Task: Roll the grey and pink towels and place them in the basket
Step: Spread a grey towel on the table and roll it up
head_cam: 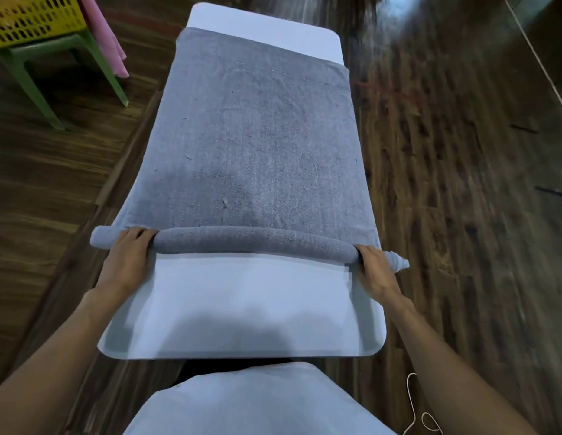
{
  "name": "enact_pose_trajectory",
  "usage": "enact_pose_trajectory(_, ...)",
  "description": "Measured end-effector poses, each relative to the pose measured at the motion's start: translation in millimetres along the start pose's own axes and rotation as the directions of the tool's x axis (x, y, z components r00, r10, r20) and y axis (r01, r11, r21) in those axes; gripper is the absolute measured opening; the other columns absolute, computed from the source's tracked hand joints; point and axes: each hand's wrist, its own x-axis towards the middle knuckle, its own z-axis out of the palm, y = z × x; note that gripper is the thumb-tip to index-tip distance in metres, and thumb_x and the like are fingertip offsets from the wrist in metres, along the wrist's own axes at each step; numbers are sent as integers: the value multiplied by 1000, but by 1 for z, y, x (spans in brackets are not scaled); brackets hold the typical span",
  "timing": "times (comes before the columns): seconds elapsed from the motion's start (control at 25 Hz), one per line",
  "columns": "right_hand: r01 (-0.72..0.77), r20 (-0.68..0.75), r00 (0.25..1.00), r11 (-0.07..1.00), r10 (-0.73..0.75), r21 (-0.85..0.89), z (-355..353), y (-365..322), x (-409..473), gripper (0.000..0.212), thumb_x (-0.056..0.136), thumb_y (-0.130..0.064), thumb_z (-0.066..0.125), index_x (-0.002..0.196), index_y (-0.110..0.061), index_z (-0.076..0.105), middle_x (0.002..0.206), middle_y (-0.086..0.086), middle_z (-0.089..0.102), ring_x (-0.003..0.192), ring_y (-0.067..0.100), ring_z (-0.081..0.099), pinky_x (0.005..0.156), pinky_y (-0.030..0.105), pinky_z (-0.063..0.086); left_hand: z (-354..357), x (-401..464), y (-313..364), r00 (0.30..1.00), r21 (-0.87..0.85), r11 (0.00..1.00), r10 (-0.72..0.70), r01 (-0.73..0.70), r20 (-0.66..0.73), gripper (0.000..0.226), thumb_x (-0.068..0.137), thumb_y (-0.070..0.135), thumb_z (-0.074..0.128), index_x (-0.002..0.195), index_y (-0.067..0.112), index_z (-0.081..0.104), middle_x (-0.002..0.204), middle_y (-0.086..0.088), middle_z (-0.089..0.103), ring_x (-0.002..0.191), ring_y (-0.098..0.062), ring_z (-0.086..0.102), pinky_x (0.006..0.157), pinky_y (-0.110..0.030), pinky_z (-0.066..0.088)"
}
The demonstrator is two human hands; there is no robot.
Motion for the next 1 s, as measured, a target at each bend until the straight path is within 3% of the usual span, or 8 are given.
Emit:
enact_pose_trajectory(0.12,1,178,984,999,8,-47,-7,9,-6,34,94,-1,47,126,-3,57,127,15,56,120,34,50,103,40,37,-11,-16,0,993,-2,998,68,-68,99,42,71,-13,63,111,0,65,107,-17,65,98,-37,59,93,-46,45)
enact_pose_trajectory(0.24,-82,253,967,981,37,173,-21,14,11,39,87,11,48,120,-3,62,115,8,62,111,26,58,98,31,42,-17,-1,1,988,-129,991,-20,41,155,42,76,-21,55,112,-2,64,107,-11,63,102,-30,58,94,-22,37)
enact_pose_trajectory(0.4,-163,-190,961,966,201,201,-25,1,21,22,85,5,62,91,-15,69,104,8,64,90,23,58,83,37,49,-20,14,0,994,53,998,-26,32,-109,25,73,-12,68,93,3,70,96,-22,60,88,-44,55,77,-48,45)
enact_pose_trajectory(0.52,-55,-341,938,998,62,29,3,-5,-14,19,94,-12,54,107,-10,68,109,9,61,99,31,53,87,43,43,-4,-18,14,976,159,987,43,-8,-216,25,89,4,56,112,0,65,112,-23,56,99,-44,47,81,-54,44)
enact_pose_trajectory(0.64,-20,-252,967,998,36,64,29,2,-33,42,92,-18,62,131,-4,55,131,14,56,120,31,52,105,45,42,21,-41,9,982,228,972,87,-47,-166,46,91,12,45,134,-4,46,132,-26,47,117,-45,44,97,-55,40)
enact_pose_trajectory(0.76,-23,-147,989,999,30,49,14,4,1,43,87,-4,62,129,-5,55,128,17,55,119,35,51,104,47,41,14,-14,9,989,163,987,20,4,-146,39,89,10,51,125,-4,54,123,-26,55,110,-45,51,97,-58,41)
enact_pose_trajectory(0.88,-78,-90,992,995,84,61,-2,4,23,35,91,-1,52,125,-3,58,124,17,58,117,35,54,104,46,40,4,5,18,985,92,994,69,-55,-156,47,89,25,31,113,-2,61,111,-24,62,98,-43,57,90,-57,46)
enact_pose_trajectory(1.0,-64,-79,995,994,58,-84,-1,0,7,36,89,0,55,124,-3,58,124,18,57,118,35,50,102,42,38,0,-6,13,995,65,998,25,-18,-101,29,89,8,51,113,-2,63,108,-24,64,96,-43,58,88,-58,48)
